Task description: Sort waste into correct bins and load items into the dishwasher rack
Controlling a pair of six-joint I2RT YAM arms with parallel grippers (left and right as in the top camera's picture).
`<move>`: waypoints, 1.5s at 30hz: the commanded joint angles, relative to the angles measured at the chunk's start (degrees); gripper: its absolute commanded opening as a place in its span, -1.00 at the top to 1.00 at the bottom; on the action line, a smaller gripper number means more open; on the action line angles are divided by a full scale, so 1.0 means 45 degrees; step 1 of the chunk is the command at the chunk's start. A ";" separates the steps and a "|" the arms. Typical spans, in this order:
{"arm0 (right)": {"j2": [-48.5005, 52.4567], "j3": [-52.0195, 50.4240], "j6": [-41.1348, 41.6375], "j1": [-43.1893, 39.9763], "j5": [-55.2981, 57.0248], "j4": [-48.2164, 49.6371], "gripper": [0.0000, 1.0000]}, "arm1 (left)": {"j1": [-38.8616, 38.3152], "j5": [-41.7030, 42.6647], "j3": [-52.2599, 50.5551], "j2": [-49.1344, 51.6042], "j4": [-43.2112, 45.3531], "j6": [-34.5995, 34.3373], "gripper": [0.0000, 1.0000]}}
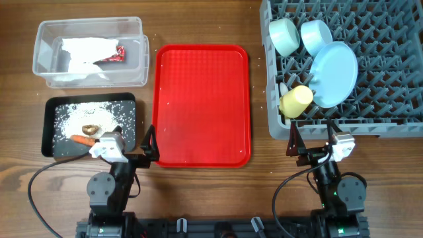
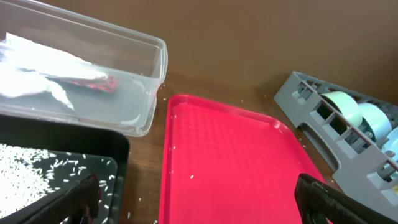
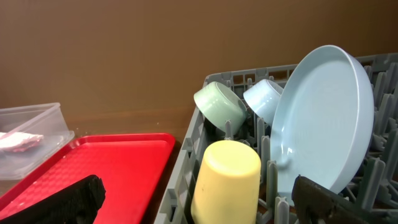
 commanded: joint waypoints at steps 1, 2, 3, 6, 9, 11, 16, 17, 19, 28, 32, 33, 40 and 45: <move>-0.0044 -0.0034 0.0107 -0.0053 -0.0155 0.0029 -1.00 | -0.0058 -0.0214 -0.0107 -0.0918 -0.0257 -0.0010 -1.00; -0.0044 -0.0034 0.0107 -0.0053 -0.0155 0.0029 -0.99 | -0.0058 -0.0214 -0.0107 -0.1171 -0.0262 -0.0010 -1.00; -0.0044 -0.0034 0.0107 -0.0053 -0.0155 0.0024 -0.99 | -0.0058 -0.0214 -0.0107 -0.1350 -0.0262 -0.0015 -1.00; -0.0044 -0.0034 0.0102 -0.0053 -0.0155 0.0024 -0.99 | -0.0058 -0.0209 -0.0107 -0.1452 -0.0233 -0.0015 -1.00; -0.0044 -0.0034 0.0107 -0.0053 -0.0155 0.0024 -0.99 | -0.0058 -0.0214 -0.0107 -0.1452 -0.0243 -0.0015 -1.00; -0.0044 -0.0034 0.0107 -0.0053 -0.0155 0.0024 -0.99 | -0.0058 -0.0209 -0.0107 -0.1452 -0.0238 -0.0015 -1.00; -0.0044 -0.0034 0.0102 -0.0053 -0.0155 0.0024 -1.00 | -0.0058 -0.0214 -0.0107 -0.1404 -0.0238 -0.0015 -1.00; -0.0044 -0.0034 0.0107 -0.0053 -0.0155 0.0029 -0.99 | -0.0058 -0.0214 -0.0107 -0.1404 -0.0238 -0.0015 -1.00; -0.0044 -0.0034 0.0102 -0.0053 -0.0155 0.0029 -1.00 | -0.0058 -0.0209 -0.0107 -0.1404 -0.0238 -0.0015 -1.00; -0.0044 -0.0034 0.0107 -0.0053 -0.0155 0.0029 -0.99 | -0.0058 -0.0214 -0.0107 -0.1404 -0.0238 -0.0015 -1.00; -0.0044 -0.0034 0.0107 -0.0053 -0.0155 0.0029 -0.99 | -0.0058 -0.0214 -0.0107 -0.1404 -0.0238 -0.0015 -1.00; -0.0044 -0.0034 0.0107 -0.0053 -0.0155 0.0024 -1.00 | -0.0058 -0.0209 -0.0107 -0.1404 -0.0238 -0.0015 -1.00; -0.0044 -0.0034 0.0102 -0.0053 -0.0155 0.0024 -0.99 | -0.0058 -0.0214 -0.0107 -0.1404 -0.0238 -0.0019 -1.00; -0.0044 -0.0034 0.0102 -0.0053 -0.0155 0.0029 -1.00 | -0.0058 -0.0214 -0.0107 -0.1404 -0.0238 -0.0015 -1.00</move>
